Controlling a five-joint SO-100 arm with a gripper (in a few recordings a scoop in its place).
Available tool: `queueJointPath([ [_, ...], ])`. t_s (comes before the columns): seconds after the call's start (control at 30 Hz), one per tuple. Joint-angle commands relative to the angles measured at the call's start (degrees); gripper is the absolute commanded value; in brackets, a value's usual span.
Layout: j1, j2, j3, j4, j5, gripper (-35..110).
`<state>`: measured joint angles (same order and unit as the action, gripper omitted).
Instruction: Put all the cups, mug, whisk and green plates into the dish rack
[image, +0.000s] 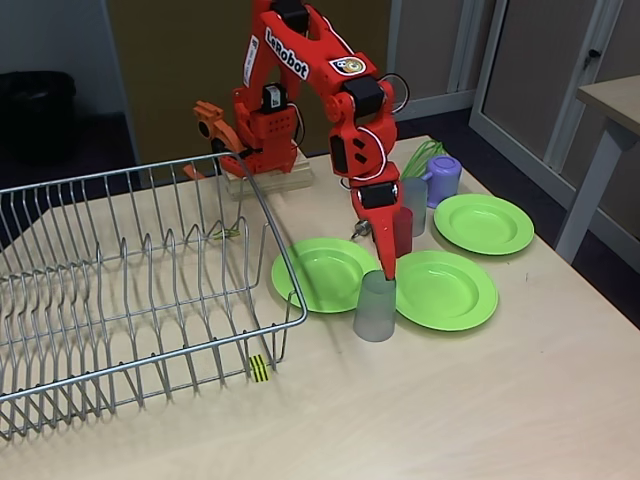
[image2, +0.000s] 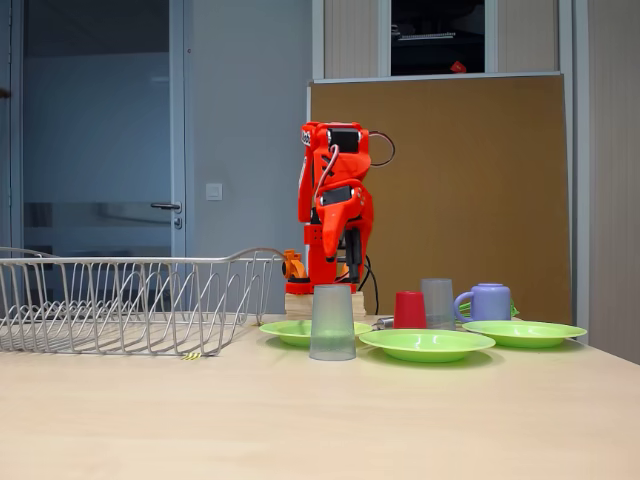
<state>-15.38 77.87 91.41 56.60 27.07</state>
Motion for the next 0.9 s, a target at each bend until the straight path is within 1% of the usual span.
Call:
queueJointPath([
  [0.0, -0.5, -1.8, -5.0, 2.6, 2.2, 37],
  [0.27, 0.0, -7.7, -9.7, 4.7, 3.3, 37],
  [0.47, 0.4, -9.9, -10.8, 4.4, 3.8, 34],
  [0.57, 0.9, -10.5, -10.9, 4.1, 3.9, 28],
  [0.67, 1.5, -11.7, -11.6, 3.9, 3.7, 19],
  [0.87, 2.5, -13.7, -13.5, 4.4, 1.5, 8],
])
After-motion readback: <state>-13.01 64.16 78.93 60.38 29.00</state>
